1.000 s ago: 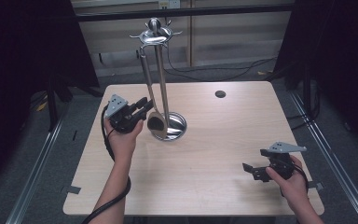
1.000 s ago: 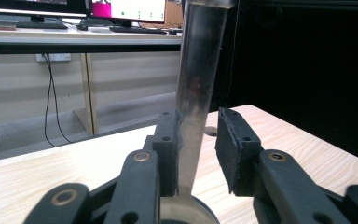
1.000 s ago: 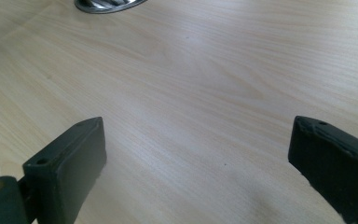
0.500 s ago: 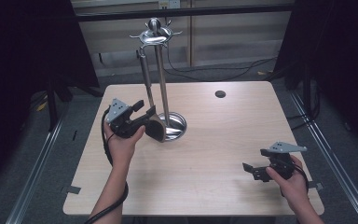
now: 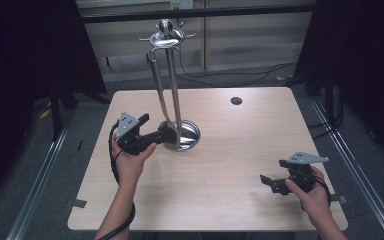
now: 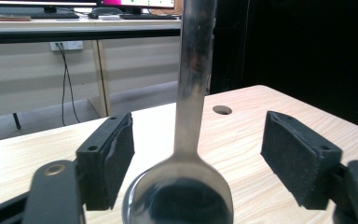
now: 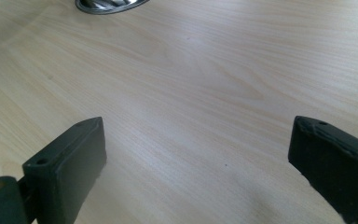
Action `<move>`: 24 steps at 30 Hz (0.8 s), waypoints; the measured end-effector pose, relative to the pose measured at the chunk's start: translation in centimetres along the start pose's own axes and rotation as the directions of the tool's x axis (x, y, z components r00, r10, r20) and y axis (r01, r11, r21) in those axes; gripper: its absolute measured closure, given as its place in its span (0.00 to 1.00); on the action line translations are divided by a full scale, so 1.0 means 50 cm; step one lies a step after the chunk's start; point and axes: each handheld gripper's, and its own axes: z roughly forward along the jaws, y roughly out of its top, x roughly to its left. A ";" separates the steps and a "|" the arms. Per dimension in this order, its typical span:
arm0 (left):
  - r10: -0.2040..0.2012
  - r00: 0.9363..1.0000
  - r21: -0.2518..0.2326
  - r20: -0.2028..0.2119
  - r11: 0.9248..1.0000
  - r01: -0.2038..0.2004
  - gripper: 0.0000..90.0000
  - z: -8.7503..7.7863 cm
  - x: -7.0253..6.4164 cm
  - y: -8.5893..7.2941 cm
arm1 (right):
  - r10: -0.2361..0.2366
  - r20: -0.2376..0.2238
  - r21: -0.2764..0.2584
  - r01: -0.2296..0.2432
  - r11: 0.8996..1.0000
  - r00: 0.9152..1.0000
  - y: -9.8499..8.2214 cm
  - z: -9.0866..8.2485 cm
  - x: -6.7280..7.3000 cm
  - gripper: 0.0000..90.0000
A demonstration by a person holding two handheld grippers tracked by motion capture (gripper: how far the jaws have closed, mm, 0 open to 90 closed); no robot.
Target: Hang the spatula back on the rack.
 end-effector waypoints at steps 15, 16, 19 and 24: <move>-0.007 1.000 0.022 -0.026 1.000 0.008 0.13 -0.010 0.007 -0.023 | 0.001 0.000 0.001 -0.001 1.000 1.000 0.000 -0.001 0.001 0.04; -0.011 1.000 0.021 -0.027 1.000 0.012 0.13 -0.011 0.006 -0.025 | 0.000 0.000 0.001 0.000 1.000 1.000 0.000 -0.001 0.001 0.04; -0.003 0.999 0.027 -0.032 1.000 0.004 0.12 -0.015 0.009 -0.032 | 0.001 -0.001 0.002 -0.001 1.000 1.000 0.000 -0.001 0.001 0.04; -0.021 0.999 0.029 -0.031 0.999 0.022 0.11 -0.021 0.012 -0.045 | -0.005 -0.001 0.002 0.005 1.000 1.000 0.000 0.000 0.001 0.04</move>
